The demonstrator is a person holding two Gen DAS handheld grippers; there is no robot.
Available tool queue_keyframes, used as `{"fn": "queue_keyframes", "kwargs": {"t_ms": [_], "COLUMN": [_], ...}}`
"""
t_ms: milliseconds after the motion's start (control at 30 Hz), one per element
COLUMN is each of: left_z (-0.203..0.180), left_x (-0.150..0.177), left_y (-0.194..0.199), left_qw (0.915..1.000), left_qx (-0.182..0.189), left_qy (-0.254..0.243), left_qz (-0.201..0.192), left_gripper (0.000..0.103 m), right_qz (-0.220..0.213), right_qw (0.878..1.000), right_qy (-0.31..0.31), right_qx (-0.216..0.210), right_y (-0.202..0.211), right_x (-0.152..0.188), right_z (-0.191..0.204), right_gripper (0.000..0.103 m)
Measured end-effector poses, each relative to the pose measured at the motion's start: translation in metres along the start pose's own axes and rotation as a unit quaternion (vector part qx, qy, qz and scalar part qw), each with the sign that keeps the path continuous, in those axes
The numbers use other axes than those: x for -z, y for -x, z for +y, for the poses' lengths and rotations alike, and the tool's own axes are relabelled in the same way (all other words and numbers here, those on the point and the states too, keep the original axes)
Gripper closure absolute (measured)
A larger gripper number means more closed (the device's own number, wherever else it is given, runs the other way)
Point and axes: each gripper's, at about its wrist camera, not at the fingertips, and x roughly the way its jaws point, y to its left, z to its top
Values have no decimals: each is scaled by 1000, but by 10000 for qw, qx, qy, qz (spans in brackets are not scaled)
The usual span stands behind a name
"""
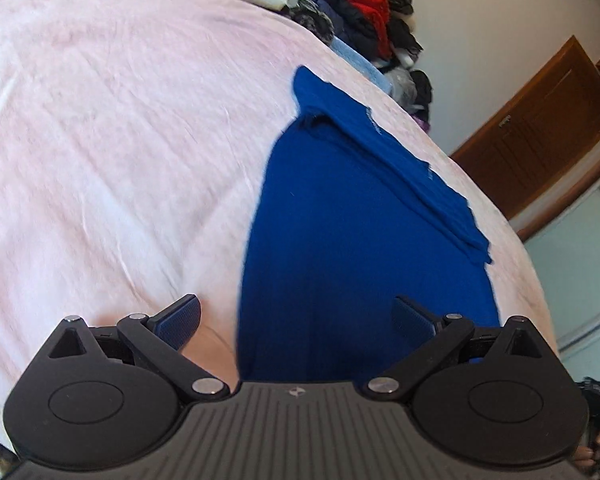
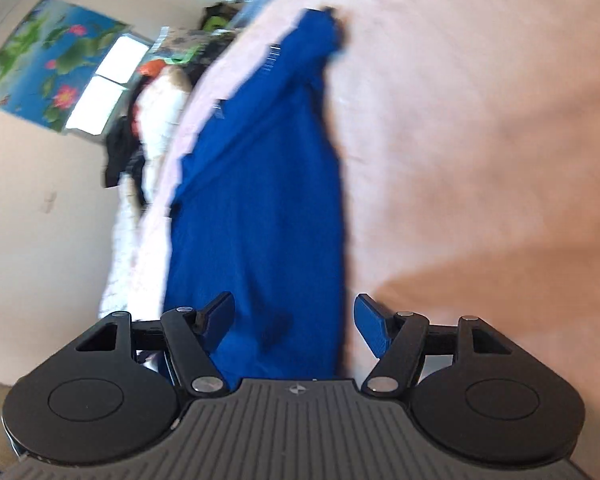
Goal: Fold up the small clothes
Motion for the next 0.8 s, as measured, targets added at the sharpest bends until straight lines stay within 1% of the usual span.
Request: {"fn": "queue_keyframes", "kwargs": {"t_ms": [33,67,133,167,200,233,300,367,400,467,500,533,567,600,667,700,733,767,800], "left_z": [4,8,19,23,28,31,34,33,31,25,23,20,18,18,16,15,14,12,11], "left_x": [3,5,11,16,20,22,25,26,27,27,26,26,24,23,20,19,19,19,20], "left_y": [1,1,-3,-6,-10,-12,-14,-15,-15,-17,-17,-18,-19,-16,-15,-16,-18,-22,-24], "left_qw": [9992,9961,9846,9769,9690,9641,9591,9565,9568,9604,9623,9635,9648,9663,9701,9717,9729,9747,9767], "left_qx": [303,677,1241,1481,1670,1755,1803,1815,1797,1722,1674,1627,1571,1504,1347,1270,1174,1017,899], "left_qy": [179,422,958,1217,1467,1649,1880,1960,1941,1787,1728,1696,1658,1615,1491,1417,1351,1264,1171], "left_qz": [166,365,775,949,1074,1123,1112,1173,1206,1265,1272,1280,1304,1328,1362,1398,1462,1536,1557], "left_gripper": [1,1,1,1,1,1,1,1,1,1,1,2,2,5,22,46,60,64,76], "right_qz": [6,65,179,291,451,570,748,894,896,904,902,943,1028,1124,1179,1198,1203,1192,1184], "right_qw": [9996,9990,9981,9978,9971,9964,9945,9923,9920,9918,9915,9911,9904,9898,9896,9890,9887,9887,9891], "right_qy": [-207,-344,-402,-371,-339,-318,-332,-374,-378,-375,-415,-460,-476,-460,-475,-525,-544,-538,-492], "right_qx": [-178,-296,-423,-464,-508,-549,-660,-771,-806,-816,-838,-820,-795,-739,-679,-691,-707,-731,-726], "right_y": [1,0,-6,-9,-14,-17,-23,-28,-29,-27,-28,-29,-30,-32,-33,-33,-34,-34,-35], "right_x": [7,10,18,21,22,24,28,33,37,42,43,45,46,48,52,53,54,55,56], "right_z": [-6,-9,-8,-6,-4,-1,4,6,7,8,8,7,5,3,0,-2,-3,-3,-1], "right_gripper": [33,33,33,33,33,33,32,33,33,34,44,48,61,73,82,80,80,80,90]}}
